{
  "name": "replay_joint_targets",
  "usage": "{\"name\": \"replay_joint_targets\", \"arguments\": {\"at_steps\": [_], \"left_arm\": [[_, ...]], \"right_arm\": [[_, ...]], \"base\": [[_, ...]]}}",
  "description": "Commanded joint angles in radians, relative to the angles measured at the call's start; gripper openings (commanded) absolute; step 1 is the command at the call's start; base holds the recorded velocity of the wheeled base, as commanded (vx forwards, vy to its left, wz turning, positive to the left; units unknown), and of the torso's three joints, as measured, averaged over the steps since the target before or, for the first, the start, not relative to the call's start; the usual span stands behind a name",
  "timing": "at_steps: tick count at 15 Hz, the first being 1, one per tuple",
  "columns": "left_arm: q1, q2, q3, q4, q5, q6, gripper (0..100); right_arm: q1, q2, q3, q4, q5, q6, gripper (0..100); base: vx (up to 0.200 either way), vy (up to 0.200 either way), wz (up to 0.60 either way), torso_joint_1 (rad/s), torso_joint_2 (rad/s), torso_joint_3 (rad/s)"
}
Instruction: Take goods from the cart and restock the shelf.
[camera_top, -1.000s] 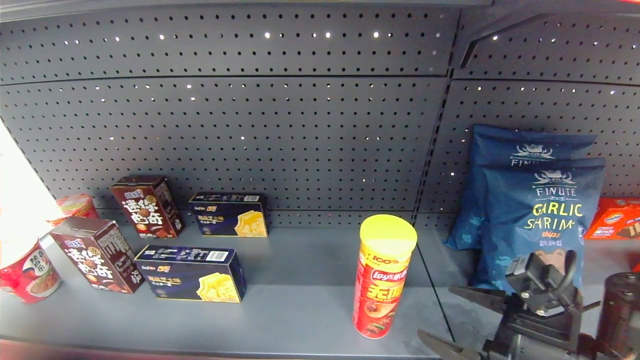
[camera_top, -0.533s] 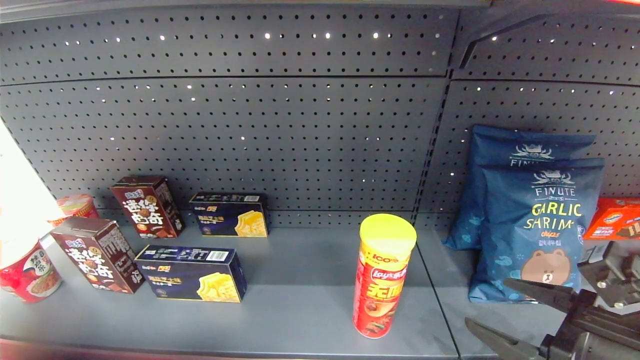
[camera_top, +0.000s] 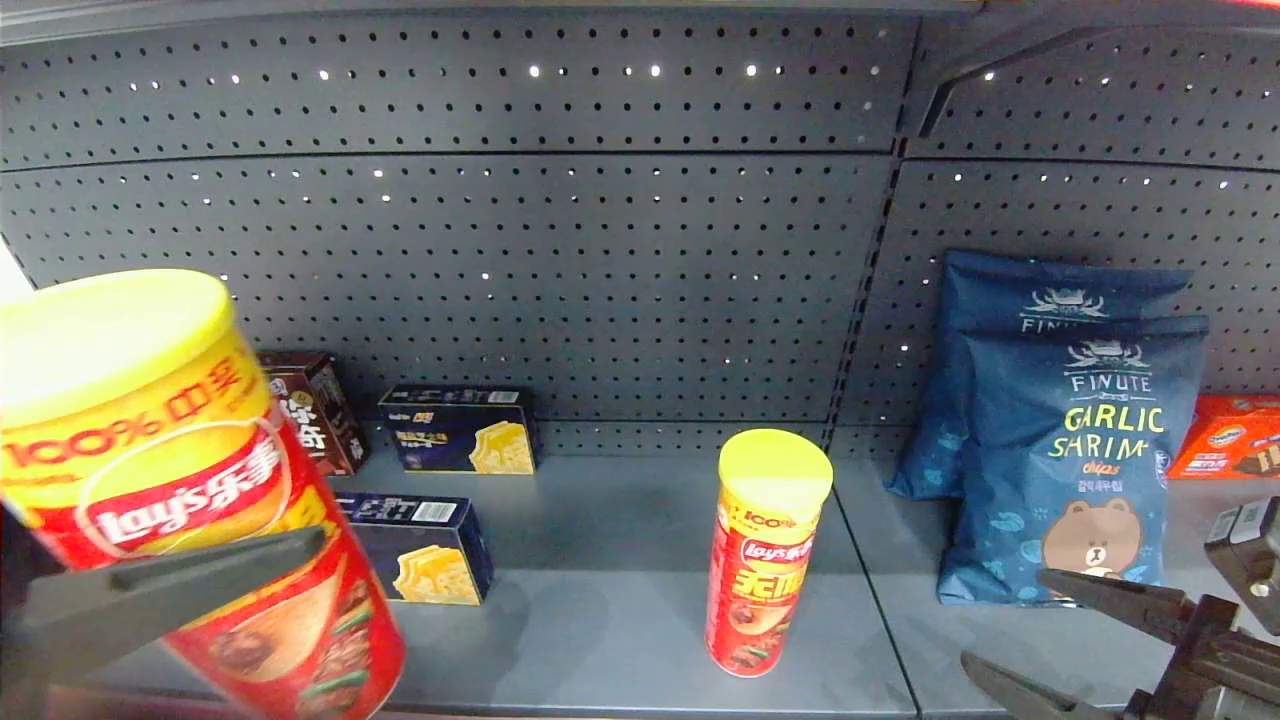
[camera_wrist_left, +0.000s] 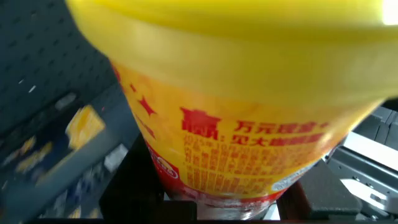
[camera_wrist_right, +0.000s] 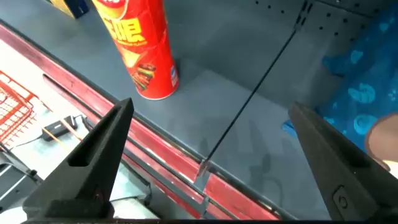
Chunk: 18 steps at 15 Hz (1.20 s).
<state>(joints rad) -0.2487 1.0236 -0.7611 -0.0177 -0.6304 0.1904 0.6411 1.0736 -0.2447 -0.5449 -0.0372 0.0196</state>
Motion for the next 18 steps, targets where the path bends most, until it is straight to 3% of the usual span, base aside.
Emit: {"name": "replay_joint_targets", "arguments": {"at_steps": [1,5,8,12,18], "left_arm": [[-0.078,0.262,-0.057,-0.119,-0.018,0.006,0],[-0.15,0.495,-0.239,-0.133,-0.02,0.006,0],[-0.181,0.609,-0.297,-0.139,-0.022,0.009,0],[-0.185,0.75,-0.356,-0.265,-0.074,0.012,0],[-0.199,0.874,-0.449,-0.303,-0.077,0.014,0]], "right_arm": [[-0.001,0.006,0.001,-0.001,0.003,0.0,100],[-0.011,0.028,0.004,-0.001,0.007,0.002,100],[-0.029,0.039,0.005,-0.001,0.007,0.002,100],[-0.032,0.034,0.022,-0.001,0.007,0.002,100],[-0.032,0.04,0.019,-0.003,0.013,0.002,100]], "base": [[0.0,0.0,0.0,0.0,0.0,0.0],[0.0,0.0,0.0,0.0,0.0,0.0],[0.0,0.0,0.0,0.0,0.0,0.0],[0.0,0.0,0.0,0.0,0.0,0.0],[0.0,0.0,0.0,0.0,0.0,0.0]]}}
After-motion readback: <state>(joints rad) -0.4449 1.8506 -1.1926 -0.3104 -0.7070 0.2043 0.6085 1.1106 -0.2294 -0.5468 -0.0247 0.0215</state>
